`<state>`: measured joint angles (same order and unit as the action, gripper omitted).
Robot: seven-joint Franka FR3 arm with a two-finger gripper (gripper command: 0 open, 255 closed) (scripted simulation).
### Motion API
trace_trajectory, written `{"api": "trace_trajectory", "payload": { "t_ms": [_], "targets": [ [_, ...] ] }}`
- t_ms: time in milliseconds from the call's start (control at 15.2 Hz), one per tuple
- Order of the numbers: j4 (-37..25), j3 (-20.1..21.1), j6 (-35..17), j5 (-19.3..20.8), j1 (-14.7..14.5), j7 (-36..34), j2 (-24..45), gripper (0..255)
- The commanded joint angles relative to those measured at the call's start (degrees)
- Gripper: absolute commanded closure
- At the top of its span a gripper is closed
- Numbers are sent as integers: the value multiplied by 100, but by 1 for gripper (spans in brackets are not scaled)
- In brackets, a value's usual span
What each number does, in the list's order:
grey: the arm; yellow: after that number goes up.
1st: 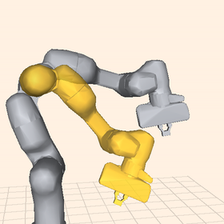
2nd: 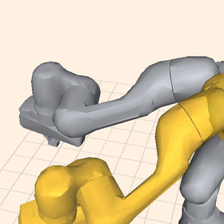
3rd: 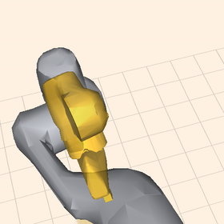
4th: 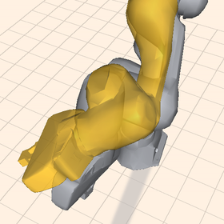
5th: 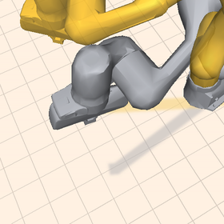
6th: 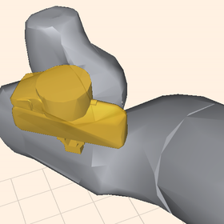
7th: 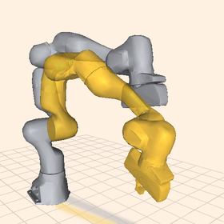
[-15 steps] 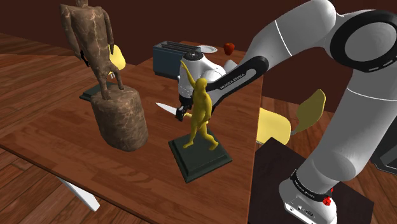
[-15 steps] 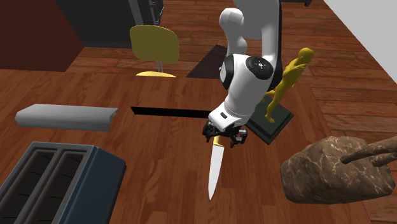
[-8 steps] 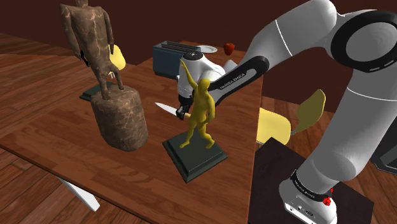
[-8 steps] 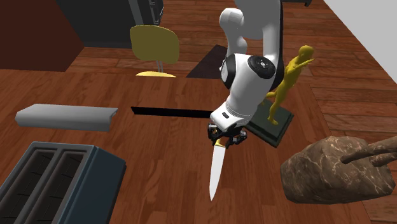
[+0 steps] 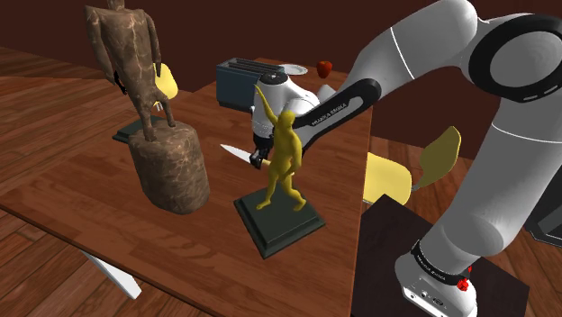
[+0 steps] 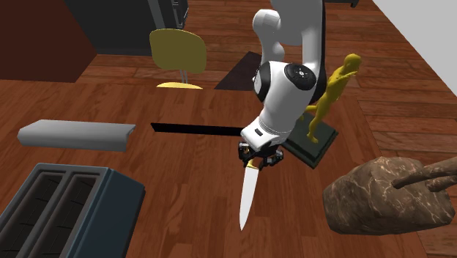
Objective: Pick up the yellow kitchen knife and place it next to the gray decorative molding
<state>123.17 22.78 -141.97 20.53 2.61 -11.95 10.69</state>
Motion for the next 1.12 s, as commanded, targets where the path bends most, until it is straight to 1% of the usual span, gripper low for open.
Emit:
{"api": "trace_trajectory", "payload": {
  "t_ms": [0, 528, 1056],
  "targets": [
    [-27, 17, 114, -86, 23, 76, -67, 255],
    [-232, 102, 625, -463, 76, 397, -440, 255],
    [-524, 137, 1164, -751, 99, 655, -743, 255]
  ]
}}
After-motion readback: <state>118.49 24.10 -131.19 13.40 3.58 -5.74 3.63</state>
